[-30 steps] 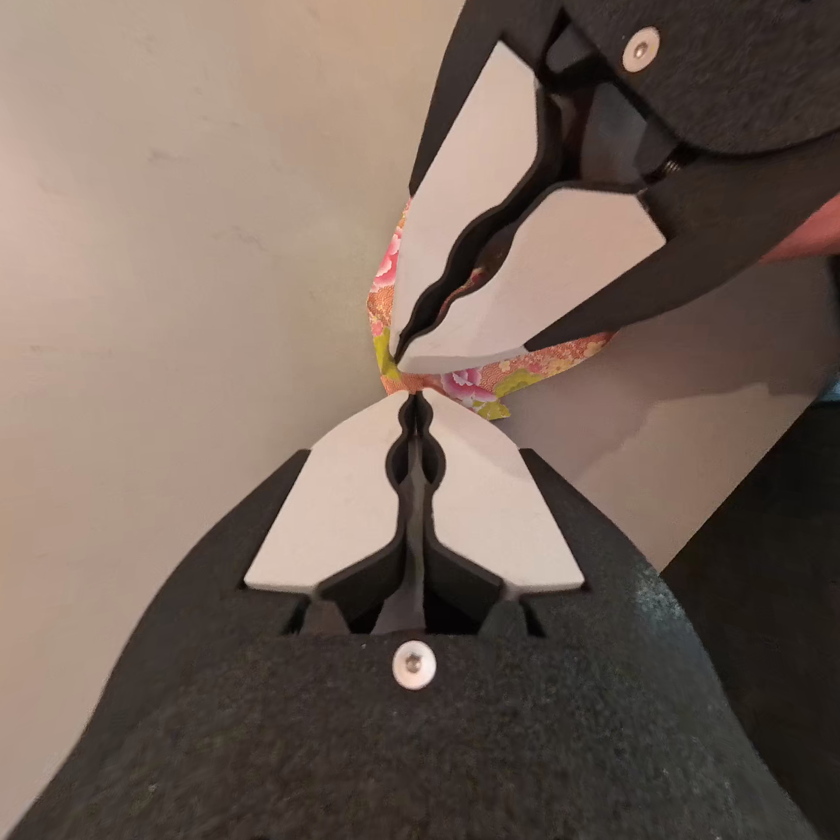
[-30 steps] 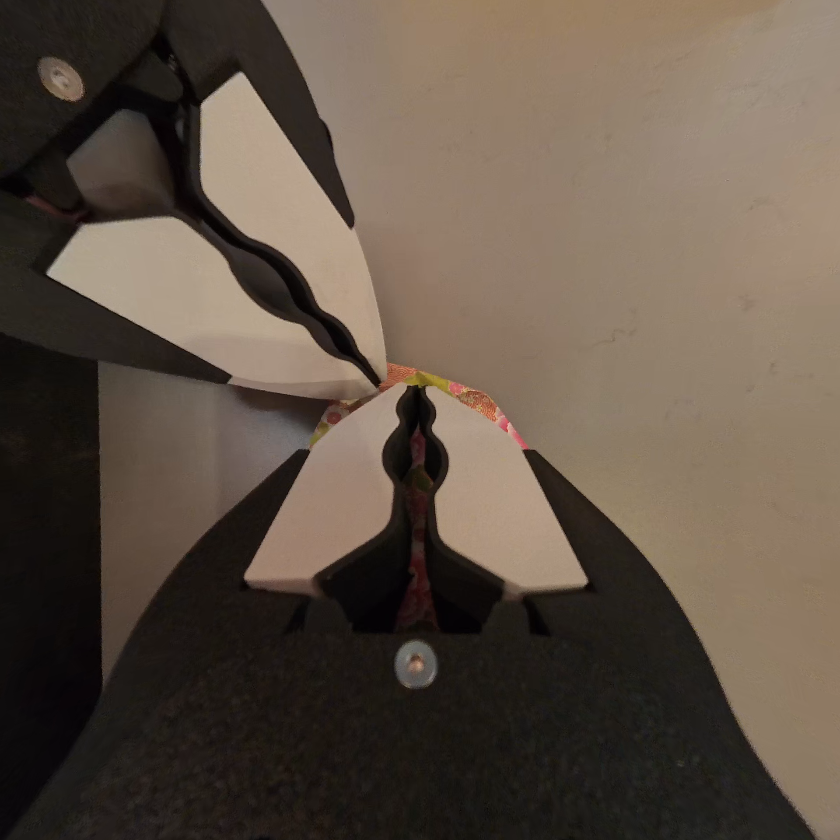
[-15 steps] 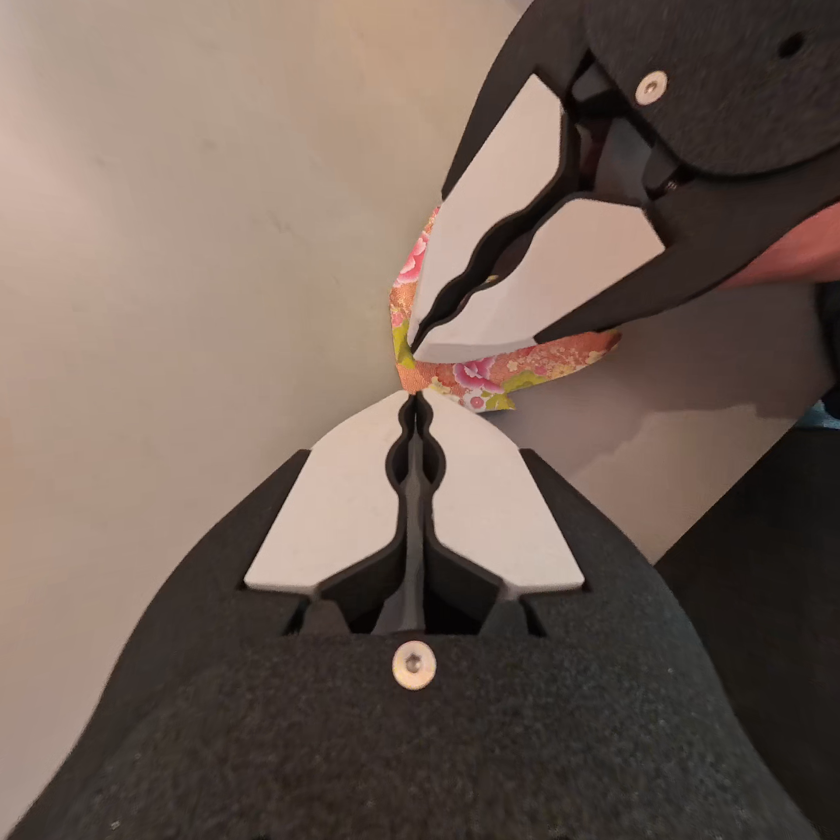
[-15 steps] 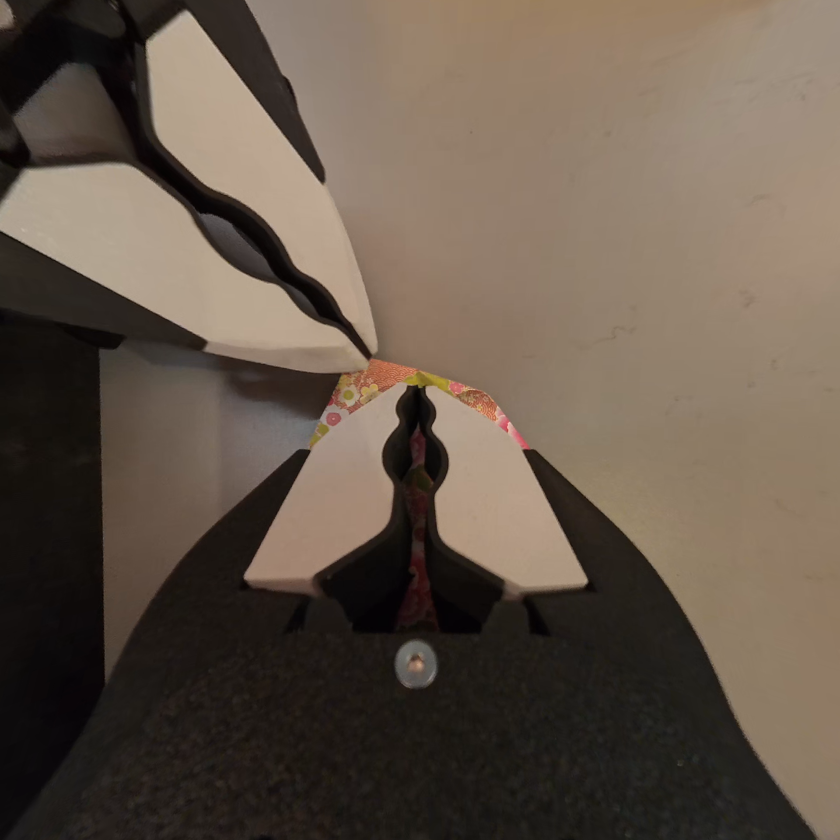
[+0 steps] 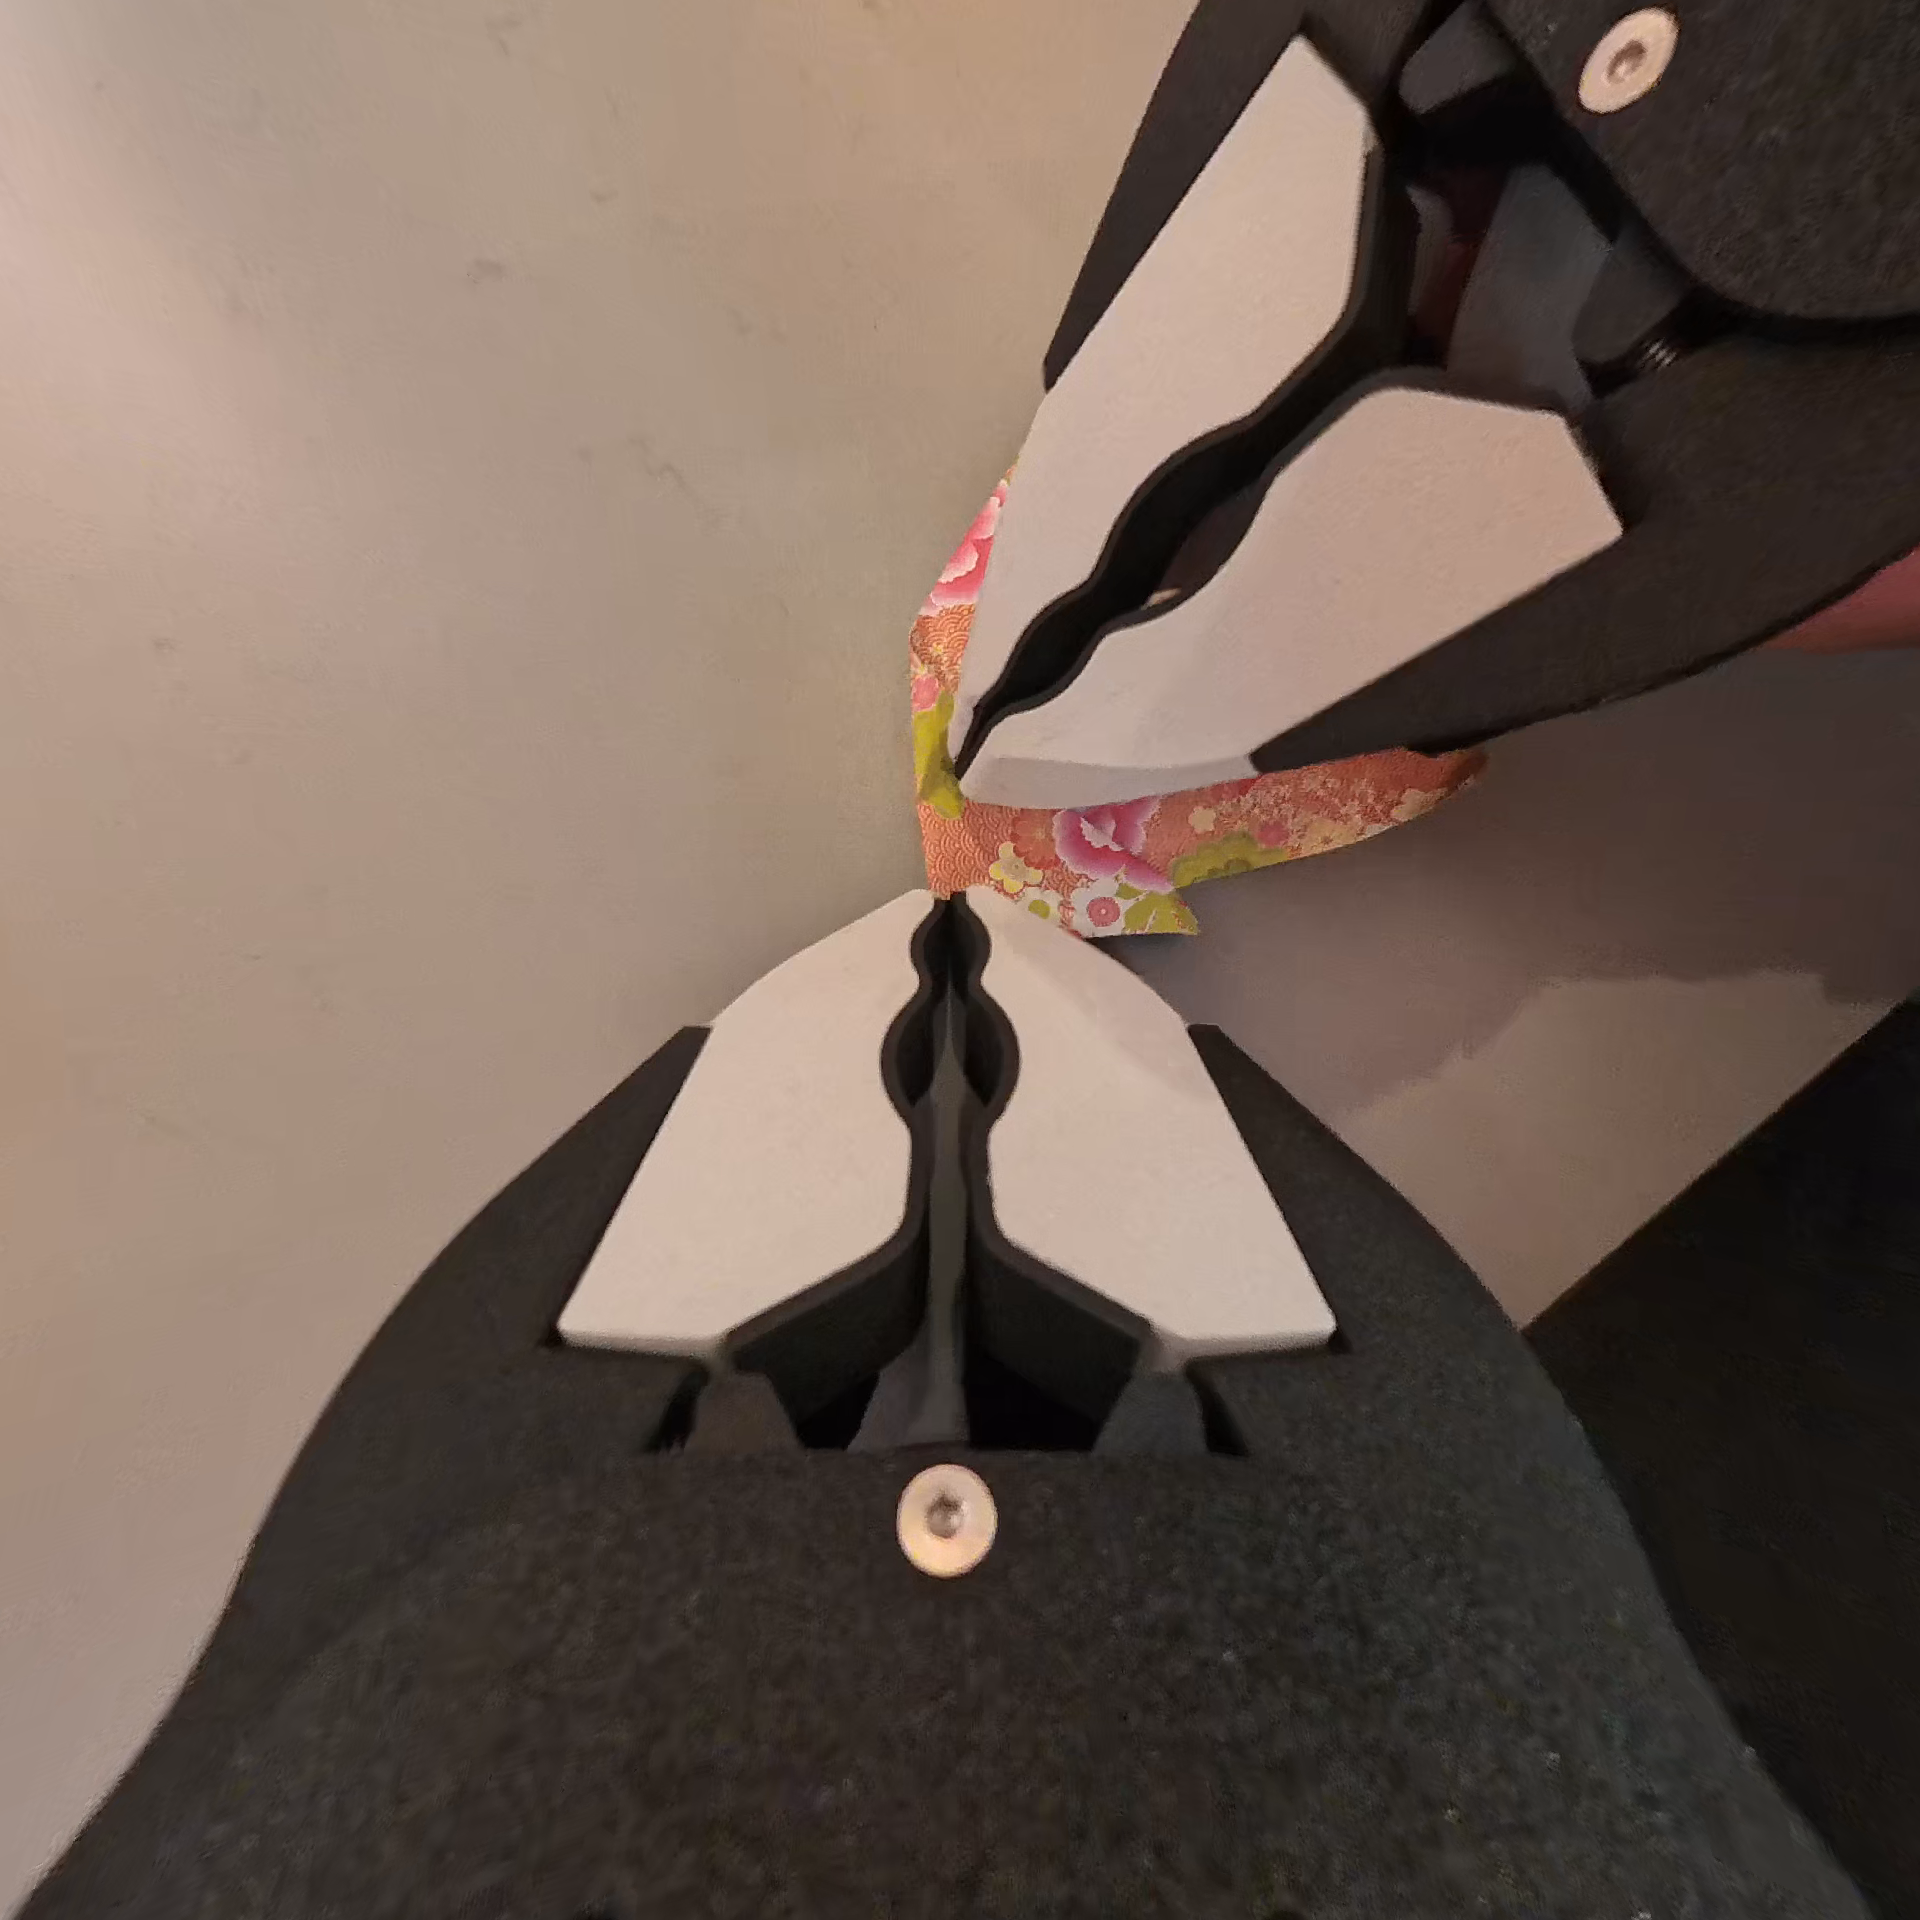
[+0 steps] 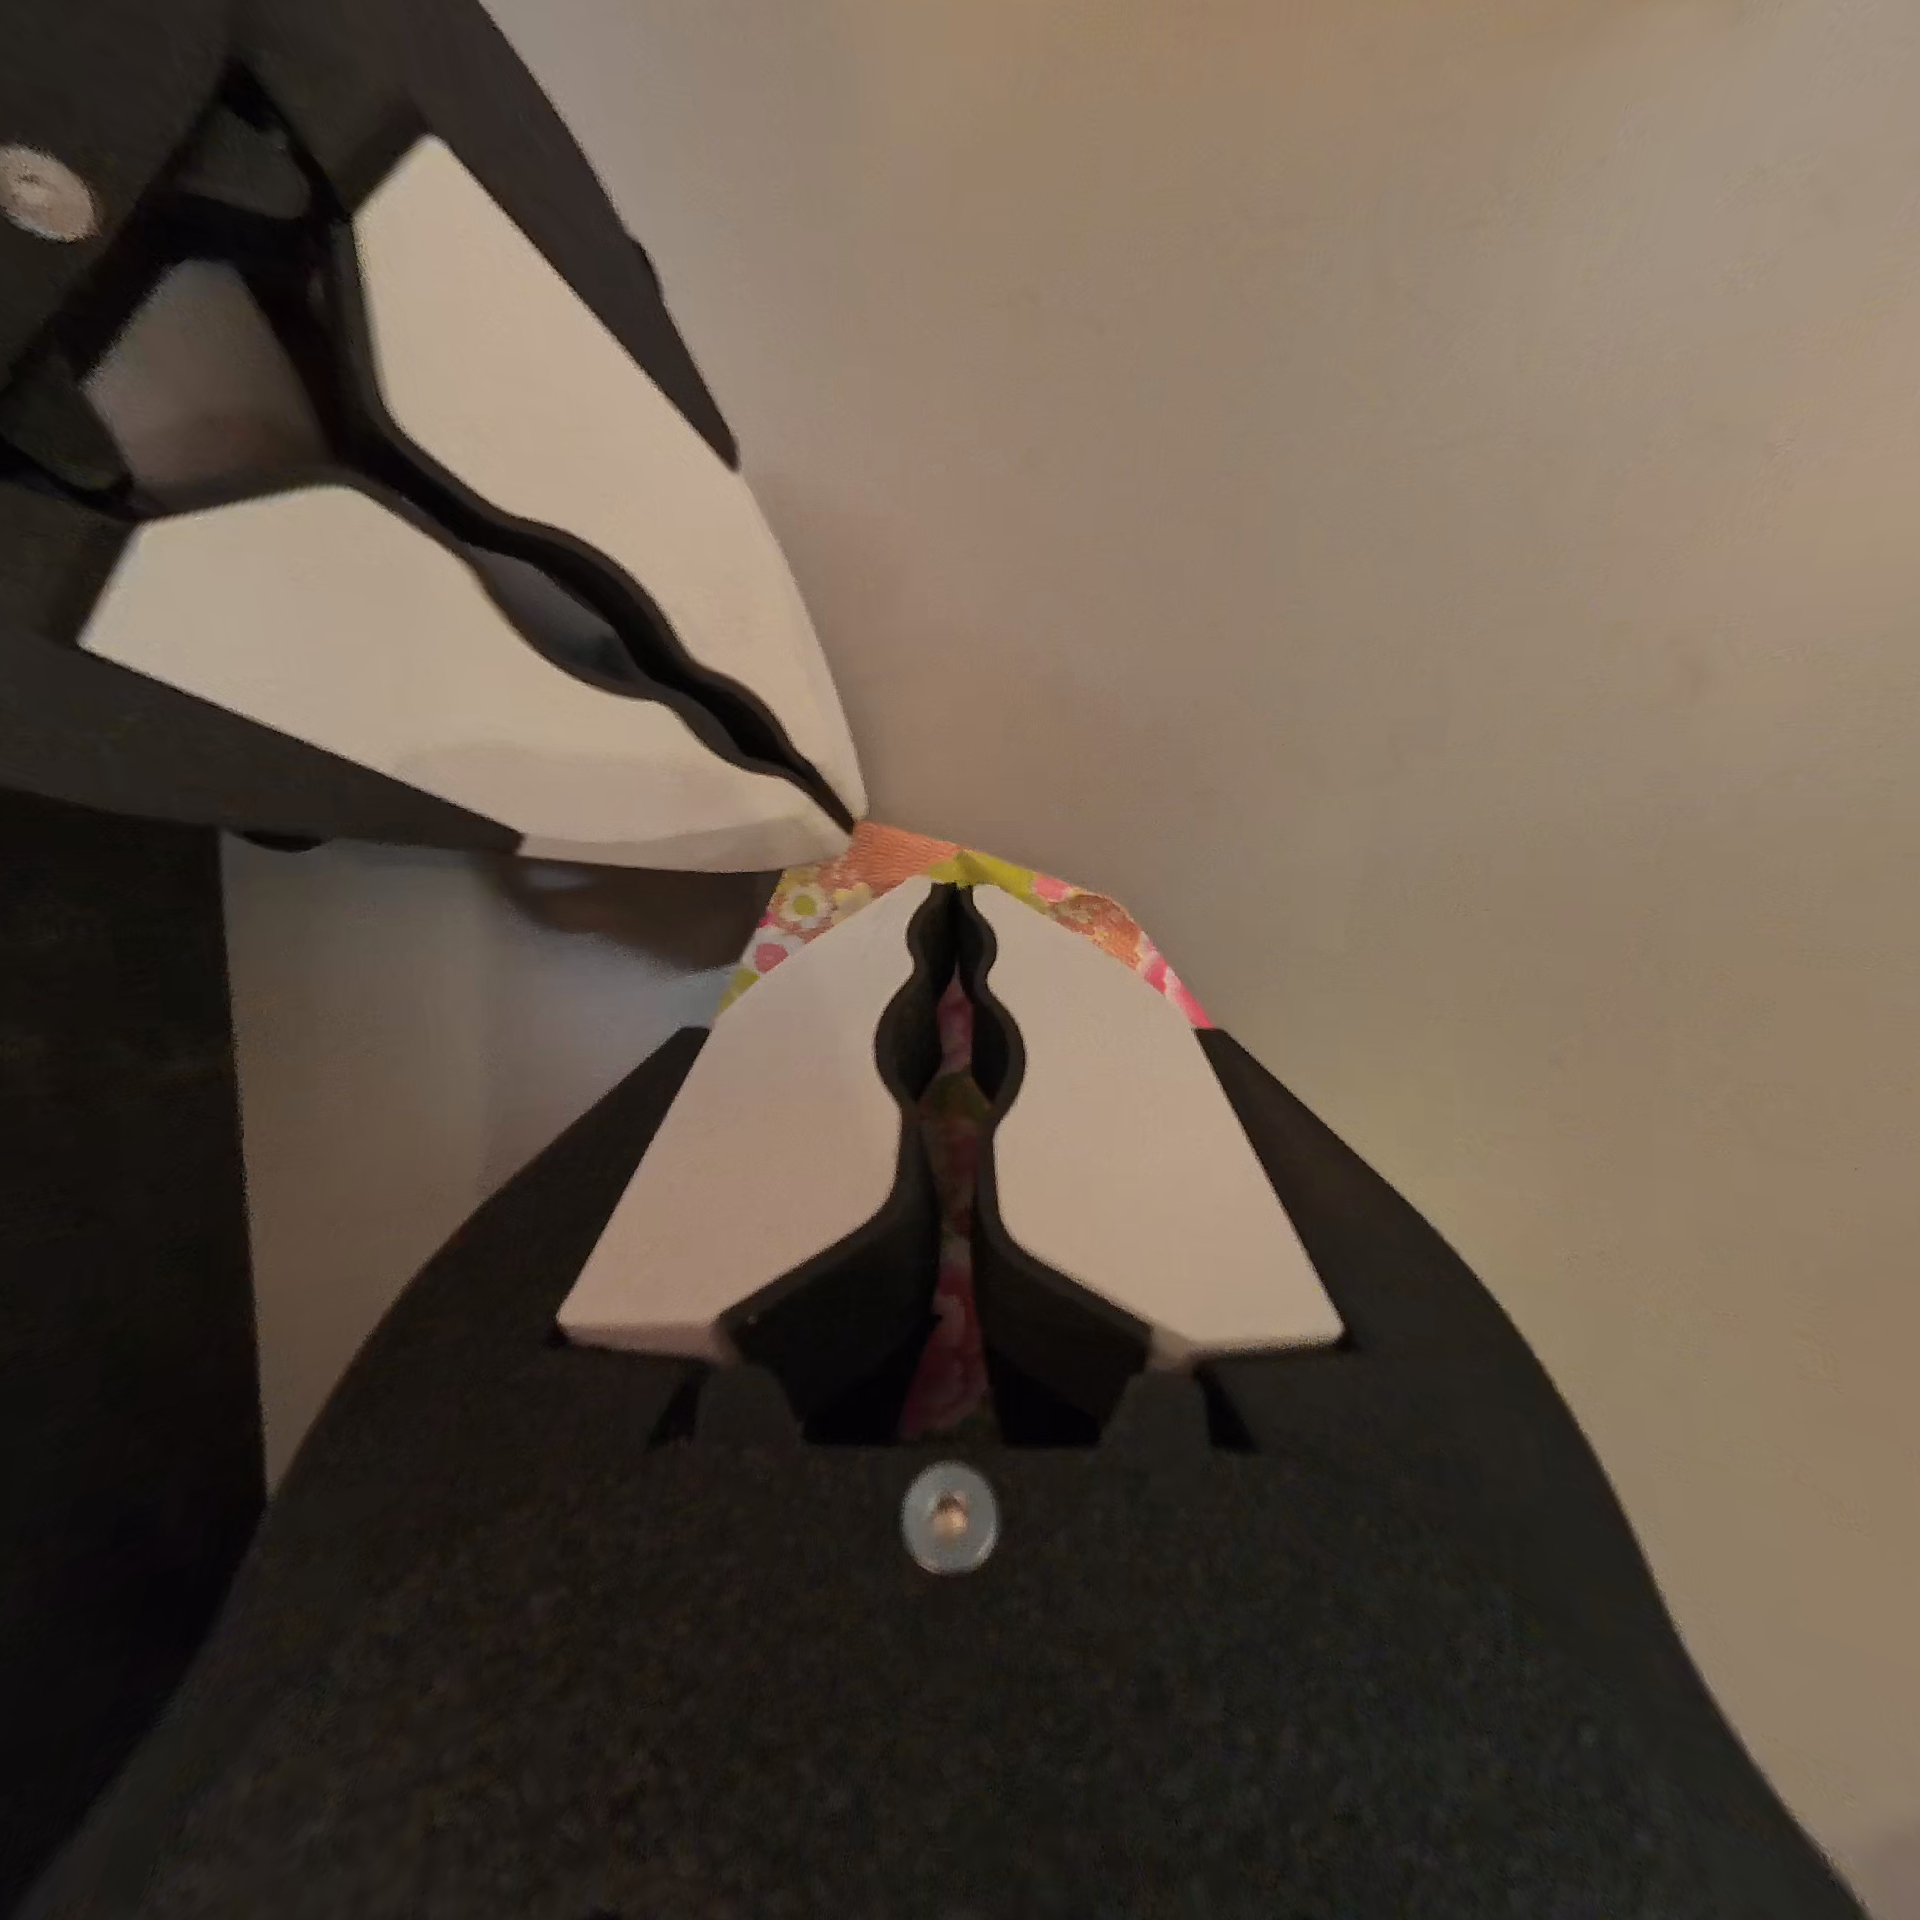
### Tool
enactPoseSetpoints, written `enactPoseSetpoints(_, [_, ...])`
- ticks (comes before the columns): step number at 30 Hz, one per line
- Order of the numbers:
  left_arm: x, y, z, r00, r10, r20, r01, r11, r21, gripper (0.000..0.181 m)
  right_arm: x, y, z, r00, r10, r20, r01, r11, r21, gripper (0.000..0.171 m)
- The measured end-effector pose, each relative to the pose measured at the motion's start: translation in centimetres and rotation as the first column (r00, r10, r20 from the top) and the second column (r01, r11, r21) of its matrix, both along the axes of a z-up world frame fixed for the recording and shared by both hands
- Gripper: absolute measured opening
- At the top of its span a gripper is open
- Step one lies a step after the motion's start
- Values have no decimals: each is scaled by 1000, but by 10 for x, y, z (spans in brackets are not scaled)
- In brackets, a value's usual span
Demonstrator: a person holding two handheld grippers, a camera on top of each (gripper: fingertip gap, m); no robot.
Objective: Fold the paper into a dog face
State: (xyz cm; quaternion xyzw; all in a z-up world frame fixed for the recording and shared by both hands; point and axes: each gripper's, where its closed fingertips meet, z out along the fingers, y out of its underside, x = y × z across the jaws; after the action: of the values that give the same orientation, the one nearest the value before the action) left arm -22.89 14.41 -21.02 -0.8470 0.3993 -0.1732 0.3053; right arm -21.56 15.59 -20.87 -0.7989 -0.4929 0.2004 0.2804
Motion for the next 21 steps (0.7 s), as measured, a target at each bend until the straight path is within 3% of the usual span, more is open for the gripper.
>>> enactPoseSetpoints(3, [0,0,0,1000,1,10,-1,1000,6,0,-8,-6,10,998,25,-54,-25,1000,-10,0])
enactPoseSetpoints(14, [-1,0,0,1000,-5,-11,5,1000,28,0,-15,-2,-1,999,22,-28,-22,1000,-7,0])
enactPoseSetpoints(21, [-2,0,0,1000,-10,-28,12,999,39,0,-6,10,-1,999,-45,-13,46,999,19,0])
